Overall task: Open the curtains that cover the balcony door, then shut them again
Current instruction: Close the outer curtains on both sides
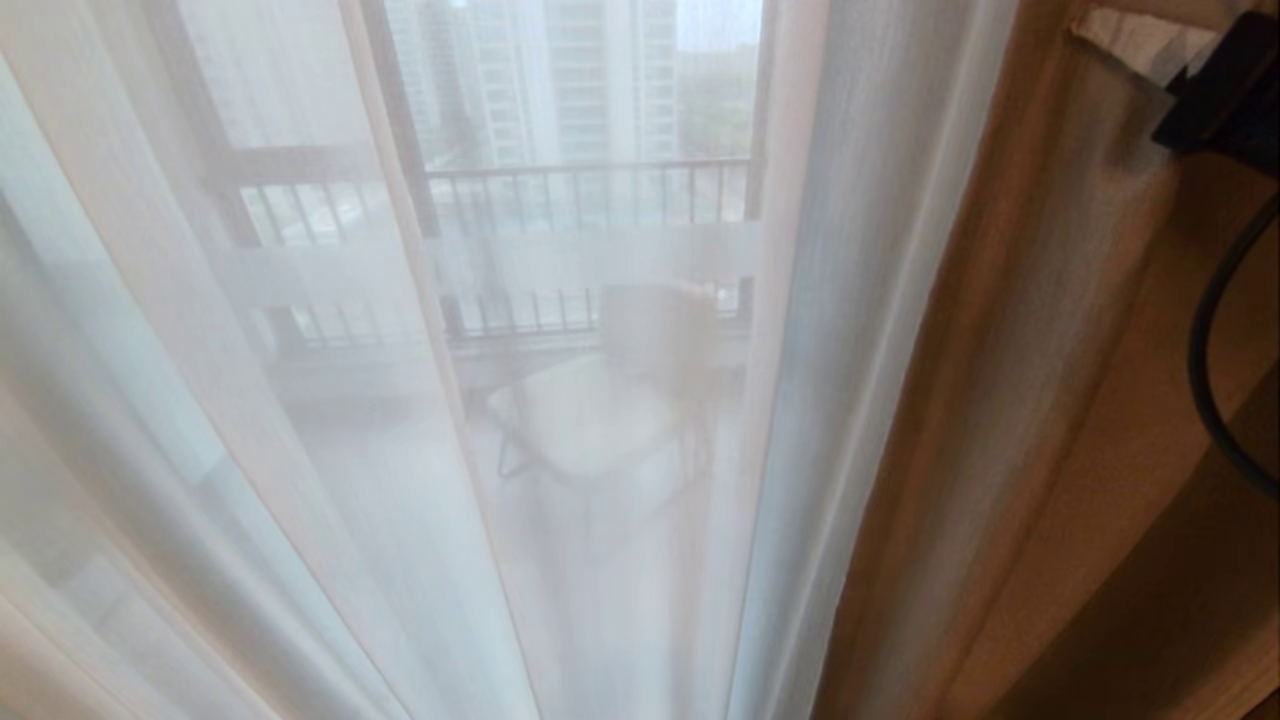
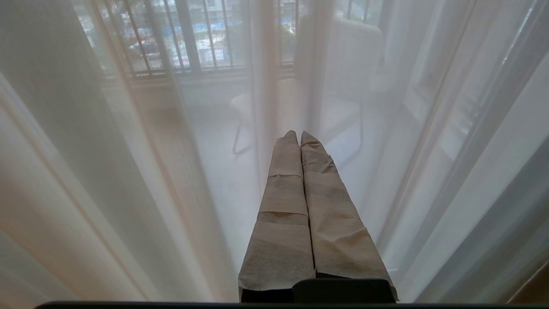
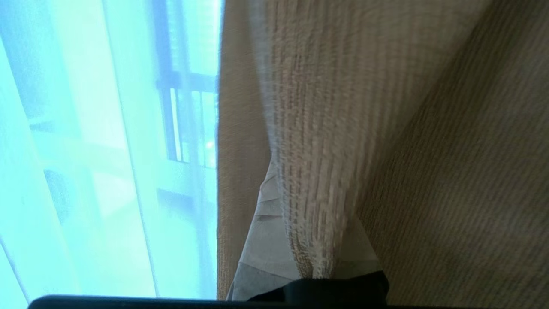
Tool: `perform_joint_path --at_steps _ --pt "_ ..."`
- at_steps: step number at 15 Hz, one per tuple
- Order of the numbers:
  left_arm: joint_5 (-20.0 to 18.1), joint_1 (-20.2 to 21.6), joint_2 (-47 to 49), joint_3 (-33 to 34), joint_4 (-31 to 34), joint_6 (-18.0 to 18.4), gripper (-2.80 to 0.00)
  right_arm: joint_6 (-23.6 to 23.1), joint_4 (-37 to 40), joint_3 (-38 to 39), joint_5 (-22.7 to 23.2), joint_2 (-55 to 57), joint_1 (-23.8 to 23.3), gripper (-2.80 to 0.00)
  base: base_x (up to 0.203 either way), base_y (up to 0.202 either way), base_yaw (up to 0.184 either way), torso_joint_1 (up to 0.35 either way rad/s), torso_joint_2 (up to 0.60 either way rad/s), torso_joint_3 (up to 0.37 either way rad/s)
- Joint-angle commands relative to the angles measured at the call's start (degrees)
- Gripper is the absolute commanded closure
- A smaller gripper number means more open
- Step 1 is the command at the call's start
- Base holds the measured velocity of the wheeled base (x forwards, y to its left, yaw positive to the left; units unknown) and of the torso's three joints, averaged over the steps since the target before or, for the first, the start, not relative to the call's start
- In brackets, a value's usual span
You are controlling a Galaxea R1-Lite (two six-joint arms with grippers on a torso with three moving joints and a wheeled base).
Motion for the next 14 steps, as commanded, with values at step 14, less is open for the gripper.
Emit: perform_joint_path --at_steps 14 --pt "0.1 0.0 0.0 0.0 0.0 0.0 0.0 -6.5 -3.4 -5.2 -13.0 12.6 17.1 0.0 0.0 0.0 0.0 0.0 0.0 0.0"
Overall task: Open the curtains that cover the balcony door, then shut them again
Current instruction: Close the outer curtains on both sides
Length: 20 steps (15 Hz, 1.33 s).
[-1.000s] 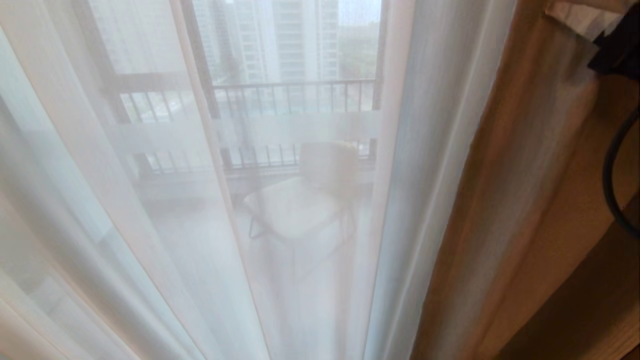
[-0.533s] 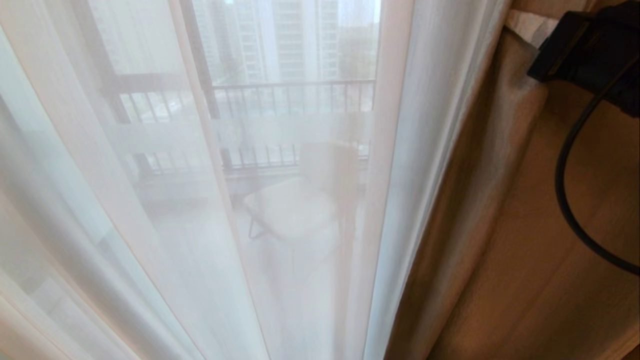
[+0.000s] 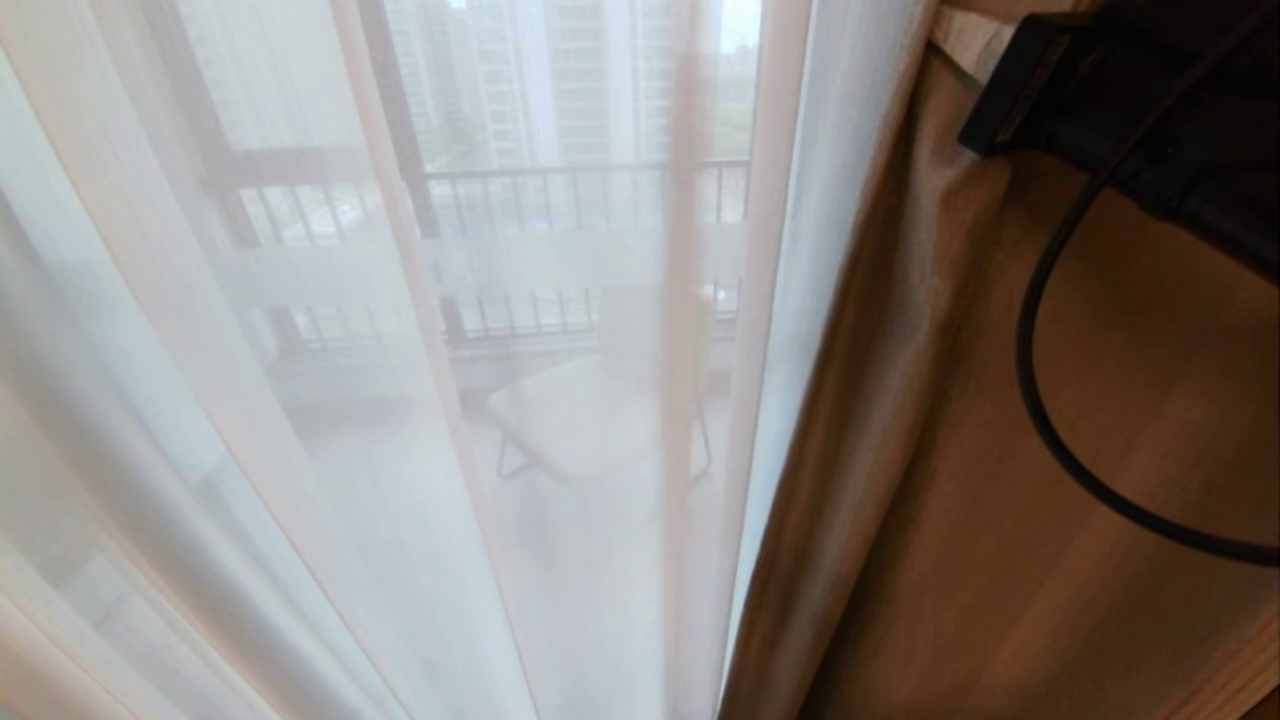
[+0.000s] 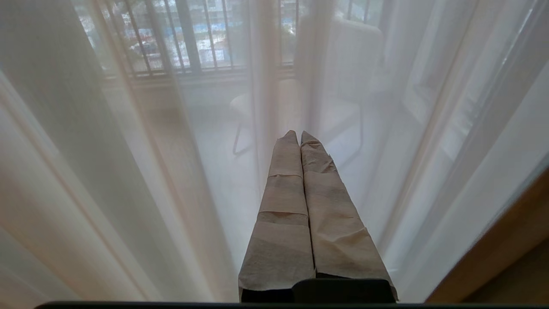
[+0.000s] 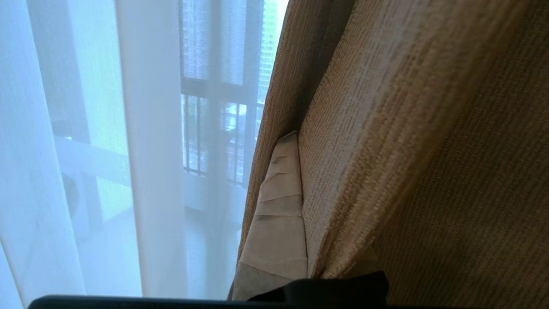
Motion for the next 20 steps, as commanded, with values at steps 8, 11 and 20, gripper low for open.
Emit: perform_joint_path --at_steps 8,11,20 --pt "0.0 0.0 0.0 0.0 0.0 0.0 0.0 -1.4 -0.2 -3.1 -4.3 5.9 7.5 0.0 0.0 0.0 0.0 0.0 0.0 0.0" --pt "0.0 0.0 0.0 0.0 0.0 0.0 0.0 -1.4 -1.3 -3.2 -4.6 6.6 8.0 0.0 0.0 0.0 0.0 0.0 0.0 0.0" --pt "0.1 0.0 0.0 0.0 0.0 0.0 0.0 -1.2 -1.2 -3.1 -5.1 6.2 7.9 0.0 0.0 0.0 0.0 0.0 0.0 0.0"
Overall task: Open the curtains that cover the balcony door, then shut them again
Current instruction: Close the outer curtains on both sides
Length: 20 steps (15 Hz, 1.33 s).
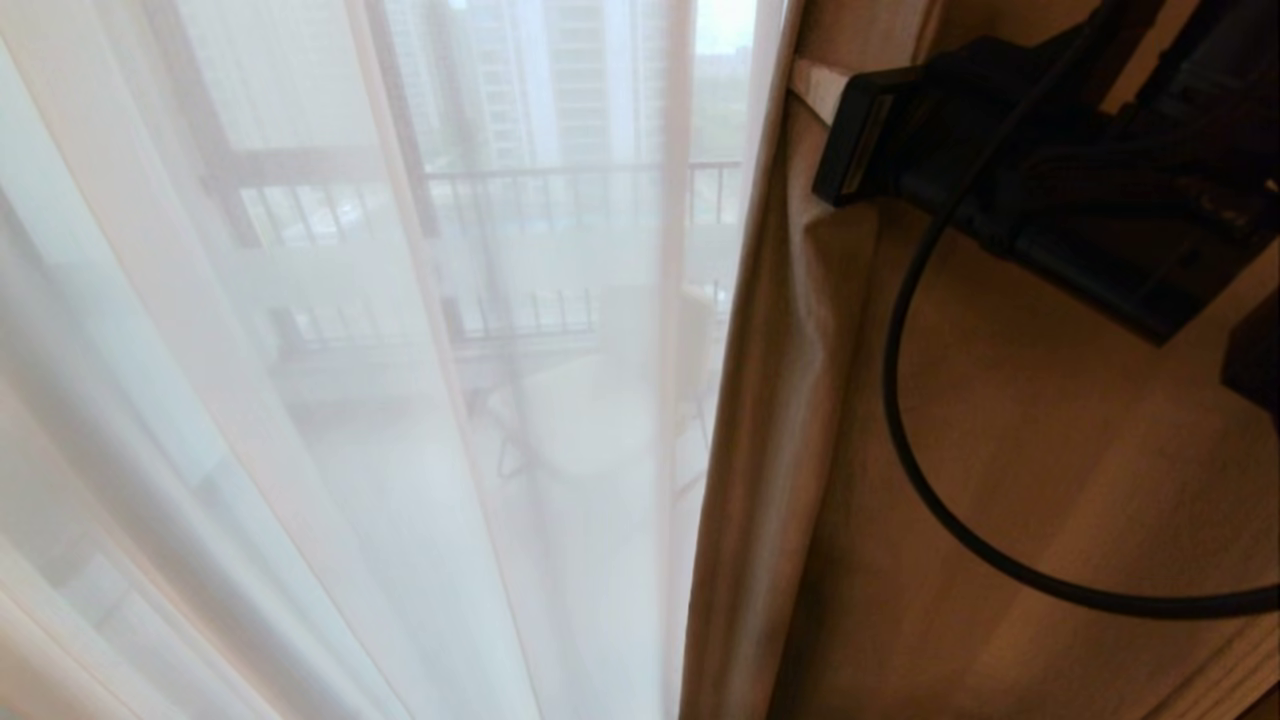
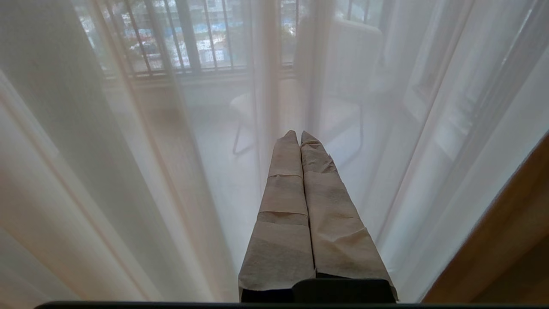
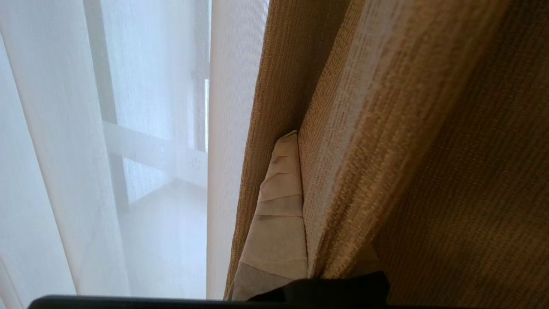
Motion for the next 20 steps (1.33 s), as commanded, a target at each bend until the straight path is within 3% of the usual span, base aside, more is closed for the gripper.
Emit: perform_joint_path --at_steps 1,12,17,18,20 --pt "0.1 0.0 0.0 0.0 0.0 0.0 0.0 0.1 -0.6 0.0 -1.4 -0.7 -0.2 0.0 0.0 0.0 0.0 0.0 0.0 0.0" --pt "0.1 0.0 0.0 0.0 0.0 0.0 0.0 0.7 0.6 0.7 -3.0 -8.3 -10.0 0.0 0.0 0.0 0.0 0.0 0.0 0.0" --pt "0.1 0.0 0.0 0.0 0.0 0.0 0.0 0.7 1.3 2.8 -3.0 -10.8 -11.6 0.0 0.0 0.0 0.0 0.0 0.0 0.0" --pt "0.0 0.0 0.0 0.0 0.0 0.0 0.0 0.7 1.4 3.6 -3.0 -11.5 -11.6 -2.8 0.0 0.0 0.0 0.0 0.0 0.0" --pt "0.0 0.0 0.0 0.0 0.0 0.0 0.0 0.7 1.3 4.6 -3.0 -12.4 -11.6 -2.8 0.0 0.0 0.0 0.0 0.0 0.0"
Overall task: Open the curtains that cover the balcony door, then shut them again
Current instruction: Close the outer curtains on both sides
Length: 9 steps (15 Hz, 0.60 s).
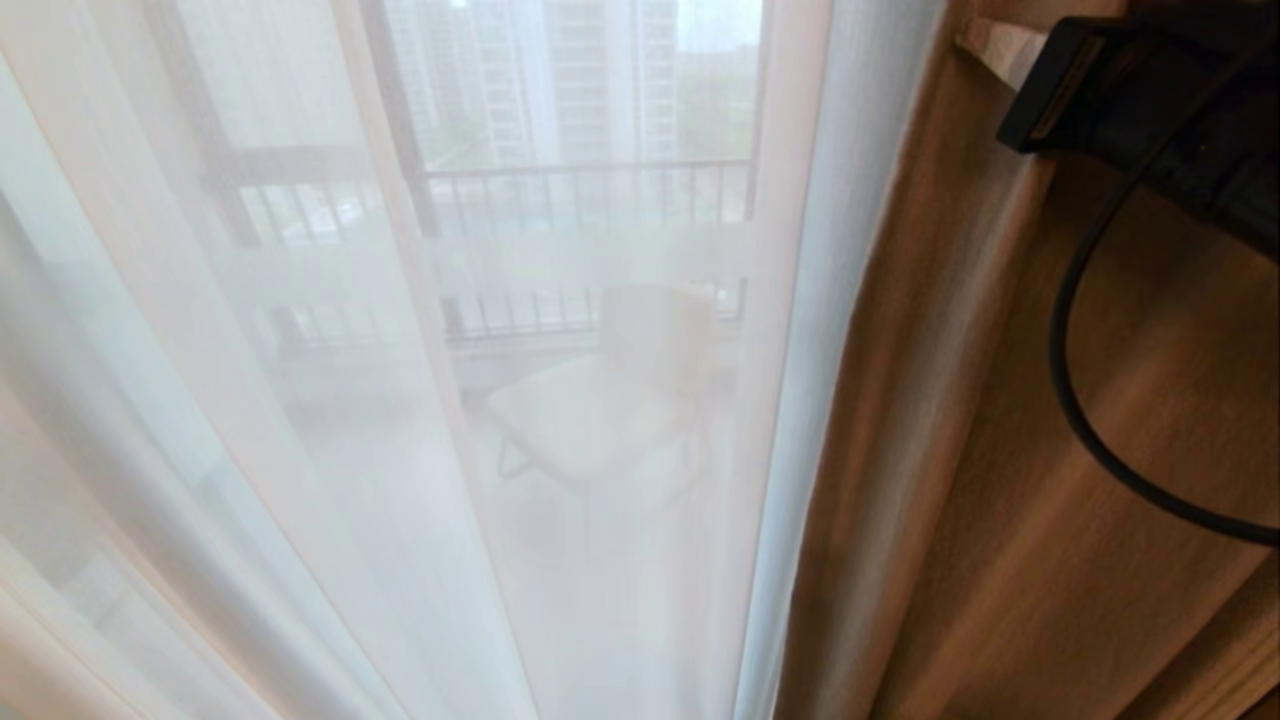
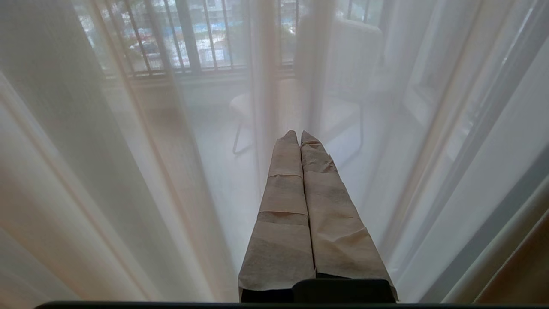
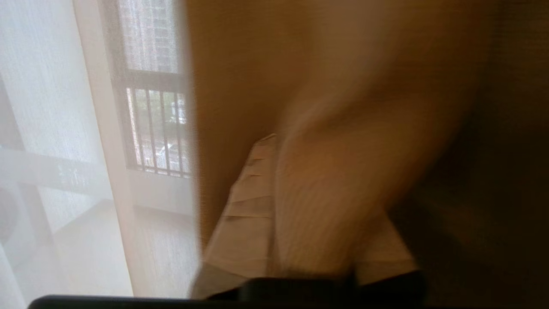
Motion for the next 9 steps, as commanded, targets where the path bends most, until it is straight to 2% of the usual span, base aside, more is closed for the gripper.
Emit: perform_joint_path --at_steps 1,5,9 --pt "0.1 0.0 0.0 0.0 0.0 0.0 0.0 -0.1 -0.1 1.4 -0.1 -2.0 0.0 -2.8 0.0 0.0 0.0 0.0 0.0 0.0" --pt "0.1 0.0 0.0 0.0 0.0 0.0 0.0 -0.1 -0.1 6.3 -0.1 -6.0 0.0 -2.8 0.0 0.0 0.0 0.0 0.0 0.0" --pt "0.1 0.0 0.0 0.0 0.0 0.0 0.0 -0.1 -0.1 16.1 0.1 -14.8 0.0 -2.8 0.0 0.0 0.0 0.0 0.0 0.0"
